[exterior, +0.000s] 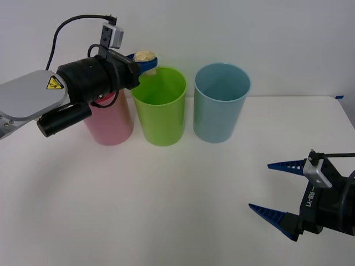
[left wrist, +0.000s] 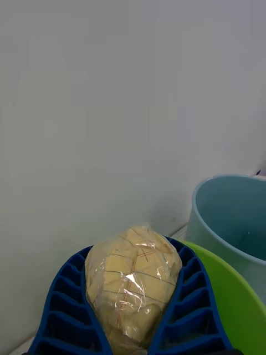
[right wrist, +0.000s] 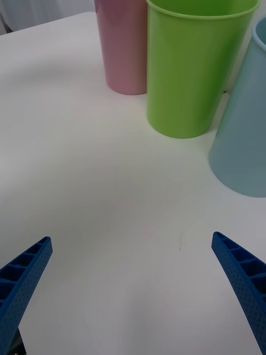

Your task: Put cans in the blue bin and PET bottles in the pink bin and trash in the green bin.

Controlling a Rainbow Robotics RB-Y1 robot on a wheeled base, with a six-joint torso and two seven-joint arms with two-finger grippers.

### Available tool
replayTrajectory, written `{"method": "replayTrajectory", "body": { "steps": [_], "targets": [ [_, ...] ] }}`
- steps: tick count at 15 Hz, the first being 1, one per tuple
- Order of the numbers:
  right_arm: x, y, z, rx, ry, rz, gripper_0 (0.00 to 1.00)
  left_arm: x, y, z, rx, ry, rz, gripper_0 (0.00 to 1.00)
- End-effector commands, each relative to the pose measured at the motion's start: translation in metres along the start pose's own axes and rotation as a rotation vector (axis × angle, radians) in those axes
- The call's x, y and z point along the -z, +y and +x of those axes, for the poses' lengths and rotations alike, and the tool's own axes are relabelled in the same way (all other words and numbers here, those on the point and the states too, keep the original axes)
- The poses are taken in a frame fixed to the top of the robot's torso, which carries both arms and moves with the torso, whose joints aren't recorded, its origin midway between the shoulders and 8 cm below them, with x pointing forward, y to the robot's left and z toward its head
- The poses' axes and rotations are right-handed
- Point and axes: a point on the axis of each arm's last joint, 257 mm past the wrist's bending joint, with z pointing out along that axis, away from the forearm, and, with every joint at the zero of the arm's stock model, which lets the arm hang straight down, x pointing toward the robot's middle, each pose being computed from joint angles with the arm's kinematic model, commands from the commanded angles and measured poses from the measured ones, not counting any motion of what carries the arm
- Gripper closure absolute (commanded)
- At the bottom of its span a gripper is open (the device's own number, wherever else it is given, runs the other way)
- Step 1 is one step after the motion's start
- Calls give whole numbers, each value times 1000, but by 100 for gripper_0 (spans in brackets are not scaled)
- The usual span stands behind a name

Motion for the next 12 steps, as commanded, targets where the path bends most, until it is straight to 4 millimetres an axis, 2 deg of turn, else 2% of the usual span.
{"method": "replayTrajectory", "body": {
  "steps": [1, 12],
  "targets": [
    [0, 0, 0, 0, 0, 0, 0, 3, 2, 5, 5, 23, 8, 100],
    [0, 0, 0, 0, 0, 0, 0, 5, -8, 19, 37, 75, 49, 100]
  ]
}}
